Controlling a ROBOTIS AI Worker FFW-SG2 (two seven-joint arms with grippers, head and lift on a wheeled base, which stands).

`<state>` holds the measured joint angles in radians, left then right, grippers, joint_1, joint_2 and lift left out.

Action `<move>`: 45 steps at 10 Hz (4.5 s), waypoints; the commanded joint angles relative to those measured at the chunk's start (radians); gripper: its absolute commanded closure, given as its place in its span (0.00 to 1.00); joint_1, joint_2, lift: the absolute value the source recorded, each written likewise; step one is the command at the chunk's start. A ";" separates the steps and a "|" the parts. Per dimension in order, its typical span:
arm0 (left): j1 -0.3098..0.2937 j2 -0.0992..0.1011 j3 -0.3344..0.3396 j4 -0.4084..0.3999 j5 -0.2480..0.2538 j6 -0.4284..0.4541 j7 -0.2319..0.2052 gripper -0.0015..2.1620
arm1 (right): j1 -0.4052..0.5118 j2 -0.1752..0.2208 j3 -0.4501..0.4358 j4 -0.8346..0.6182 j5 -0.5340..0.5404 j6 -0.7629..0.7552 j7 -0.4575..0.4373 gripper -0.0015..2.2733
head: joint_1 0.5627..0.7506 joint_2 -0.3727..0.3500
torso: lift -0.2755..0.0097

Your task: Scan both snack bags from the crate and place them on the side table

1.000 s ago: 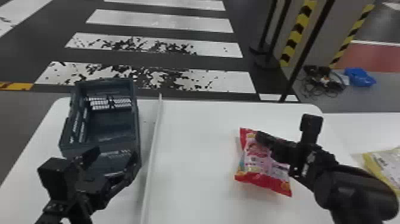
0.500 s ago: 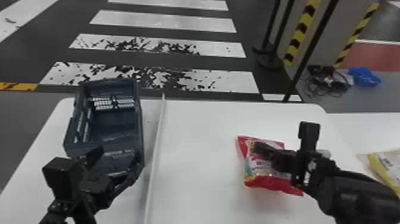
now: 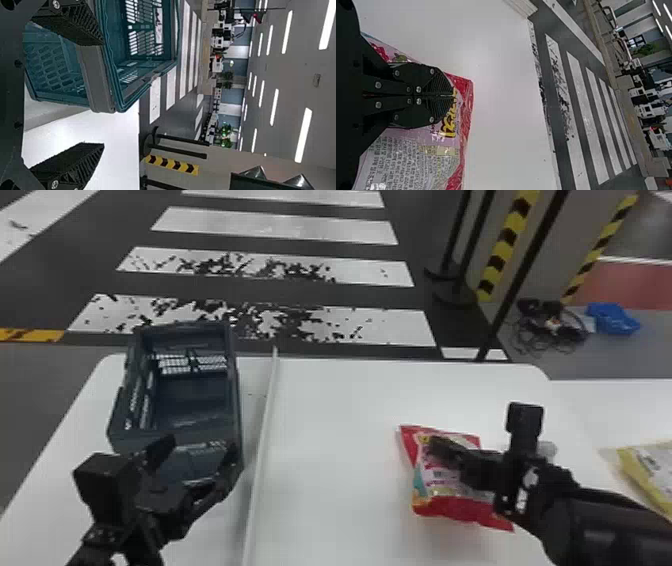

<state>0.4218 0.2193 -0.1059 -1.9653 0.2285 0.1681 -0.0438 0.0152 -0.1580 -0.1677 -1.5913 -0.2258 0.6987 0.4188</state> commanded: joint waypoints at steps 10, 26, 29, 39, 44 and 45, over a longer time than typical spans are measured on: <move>-0.005 0.002 -0.003 0.002 0.003 0.000 0.001 0.04 | 0.203 0.002 -0.191 -0.280 -0.164 0.126 0.054 0.99 | 0.70 0.32 | 0.63; -0.006 0.005 -0.006 0.006 0.008 0.000 0.002 0.04 | 0.269 -0.006 -0.222 -0.338 -0.194 0.276 0.103 0.99 | 0.70 0.32 | 0.63; -0.006 0.005 -0.006 0.006 0.008 0.000 0.002 0.04 | 0.272 -0.006 -0.226 -0.361 -0.210 0.282 0.106 0.99 | 0.70 0.31 | 0.63; -0.003 0.005 -0.006 0.006 0.008 0.000 0.002 0.04 | 0.328 0.015 -0.254 -0.536 -0.313 0.387 0.156 0.61 | 0.70 0.43 | 0.63; -0.003 0.005 -0.006 0.006 0.011 -0.006 0.002 0.04 | 0.304 0.008 -0.331 -0.504 -0.271 0.298 0.147 0.07 | 0.70 0.34 | 0.63; -0.003 0.005 -0.006 0.006 0.011 -0.006 0.002 0.04 | 0.296 0.003 -0.345 -0.476 -0.247 0.246 0.153 0.07 | 0.70 0.31 | 0.63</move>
<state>0.4187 0.2240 -0.1120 -1.9589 0.2392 0.1619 -0.0414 0.3154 -0.1526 -0.5043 -2.0824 -0.4849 0.9720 0.5713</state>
